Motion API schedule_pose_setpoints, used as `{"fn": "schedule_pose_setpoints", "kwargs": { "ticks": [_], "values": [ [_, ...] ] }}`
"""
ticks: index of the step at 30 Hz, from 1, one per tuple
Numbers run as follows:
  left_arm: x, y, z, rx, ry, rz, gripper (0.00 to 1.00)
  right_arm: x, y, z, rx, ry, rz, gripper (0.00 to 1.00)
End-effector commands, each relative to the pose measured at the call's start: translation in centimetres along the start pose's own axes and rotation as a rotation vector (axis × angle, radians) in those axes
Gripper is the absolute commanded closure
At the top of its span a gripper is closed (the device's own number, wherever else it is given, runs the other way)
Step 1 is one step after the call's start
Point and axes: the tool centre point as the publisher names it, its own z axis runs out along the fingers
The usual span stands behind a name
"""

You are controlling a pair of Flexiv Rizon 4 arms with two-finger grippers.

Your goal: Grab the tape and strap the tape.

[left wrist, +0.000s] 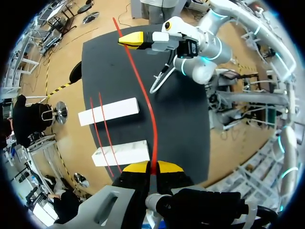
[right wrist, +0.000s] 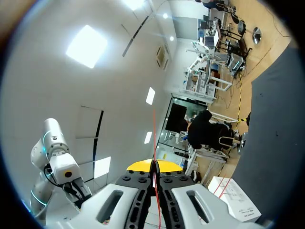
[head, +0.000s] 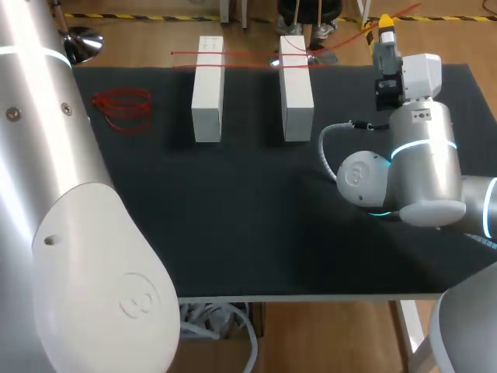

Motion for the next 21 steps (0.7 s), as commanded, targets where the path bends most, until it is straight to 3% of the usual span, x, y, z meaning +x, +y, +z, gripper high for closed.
{"fn": "schedule_pose_setpoints", "kwargs": {
  "ticks": [1,10,21],
  "values": [
    [-0.2,-0.2,-0.2,-0.006,0.006,-0.001,1.0,0.1,-0.1,0.1,-0.002,-0.005,-0.002,1.0],
    [-0.2,-0.2,-0.2,-0.006,0.006,-0.001,1.0,0.1,-0.1,0.1,-0.002,-0.005,-0.002,1.0],
    [-0.2,-0.2,-0.2,-0.006,0.006,-0.001,1.0,2.2,-0.7,0.9,0.106,-0.088,-0.534,1.0]
  ]
}}
